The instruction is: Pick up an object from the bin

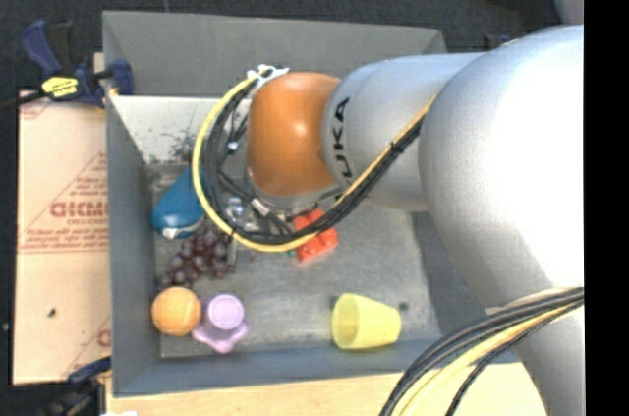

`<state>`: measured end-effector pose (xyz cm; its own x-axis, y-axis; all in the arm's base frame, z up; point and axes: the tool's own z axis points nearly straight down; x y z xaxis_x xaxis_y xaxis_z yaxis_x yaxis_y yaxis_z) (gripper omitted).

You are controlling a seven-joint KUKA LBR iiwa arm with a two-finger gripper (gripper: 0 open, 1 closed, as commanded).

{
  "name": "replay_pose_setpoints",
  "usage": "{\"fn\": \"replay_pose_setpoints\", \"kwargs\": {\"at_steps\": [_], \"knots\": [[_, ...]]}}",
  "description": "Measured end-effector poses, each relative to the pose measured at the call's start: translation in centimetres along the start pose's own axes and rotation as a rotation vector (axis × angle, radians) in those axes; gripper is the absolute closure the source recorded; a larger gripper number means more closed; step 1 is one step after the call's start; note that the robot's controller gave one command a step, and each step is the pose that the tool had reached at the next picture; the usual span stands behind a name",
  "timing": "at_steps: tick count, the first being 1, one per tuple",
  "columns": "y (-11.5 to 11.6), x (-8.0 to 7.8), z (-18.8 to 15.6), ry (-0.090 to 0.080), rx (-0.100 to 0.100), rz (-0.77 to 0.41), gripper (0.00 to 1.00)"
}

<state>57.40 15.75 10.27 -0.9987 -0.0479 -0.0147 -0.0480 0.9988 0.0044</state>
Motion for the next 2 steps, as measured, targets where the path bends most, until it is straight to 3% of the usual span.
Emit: {"fn": "replay_pose_setpoints", "kwargs": {"at_steps": [2], "knots": [[0.1, -0.2, -8.2, -0.003, -0.001, 0.000, 1.00]]}}
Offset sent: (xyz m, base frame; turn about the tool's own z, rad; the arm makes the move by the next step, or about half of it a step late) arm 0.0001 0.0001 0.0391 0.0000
